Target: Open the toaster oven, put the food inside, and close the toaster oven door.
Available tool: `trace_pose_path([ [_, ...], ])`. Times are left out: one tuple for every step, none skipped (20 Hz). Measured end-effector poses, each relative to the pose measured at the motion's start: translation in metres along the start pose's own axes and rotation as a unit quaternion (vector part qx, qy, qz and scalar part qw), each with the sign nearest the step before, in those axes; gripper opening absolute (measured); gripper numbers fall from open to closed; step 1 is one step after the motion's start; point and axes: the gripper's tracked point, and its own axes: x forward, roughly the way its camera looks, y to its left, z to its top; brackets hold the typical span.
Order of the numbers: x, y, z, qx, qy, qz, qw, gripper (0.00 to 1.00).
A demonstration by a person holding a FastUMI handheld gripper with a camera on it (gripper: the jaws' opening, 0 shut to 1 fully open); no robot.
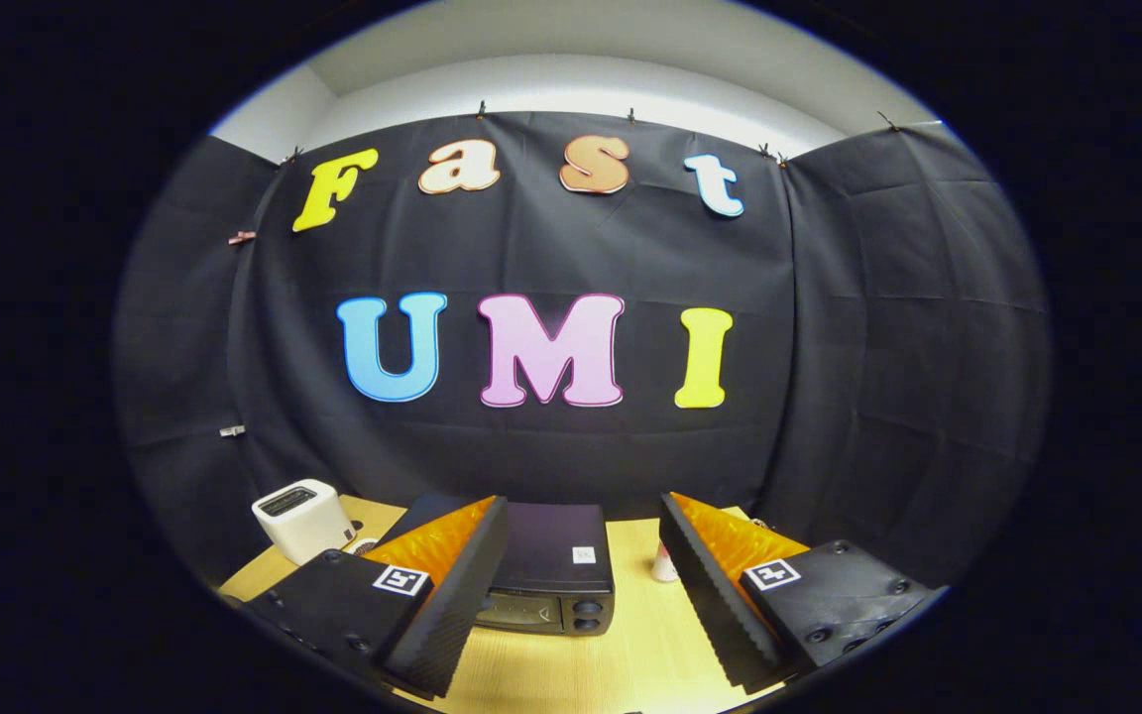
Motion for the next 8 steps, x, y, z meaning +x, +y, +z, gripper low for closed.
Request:
trace_pose_path([
  [-0.002, -0.005, 0.003, 0.002, -0.001, 0.002, 1.000, 0.99],
  [-0.006, -0.009, 0.007, 0.001, -0.006, 0.002, 1.000, 0.99],
  [-0.008, -0.014, 0.012, 0.001, -0.008, 0.002, 1.000, 1.00],
  [-0.011, -0.018, 0.017, -0.001, -0.013, 0.000, 1.000, 0.99],
  [-0.013, -0.022, 0.021, -0.003, -0.016, -0.003, 1.000, 0.99],
  [-0.014, -0.026, 0.022, -0.003, -0.016, -0.005, 1.000, 0.99],
  [-0.015, -0.028, 0.023, 0.000, -0.016, -0.007, 1.000, 0.99],
  [-0.016, -0.032, 0.025, 0.004, -0.020, -0.010, 1.000, 0.99],
])
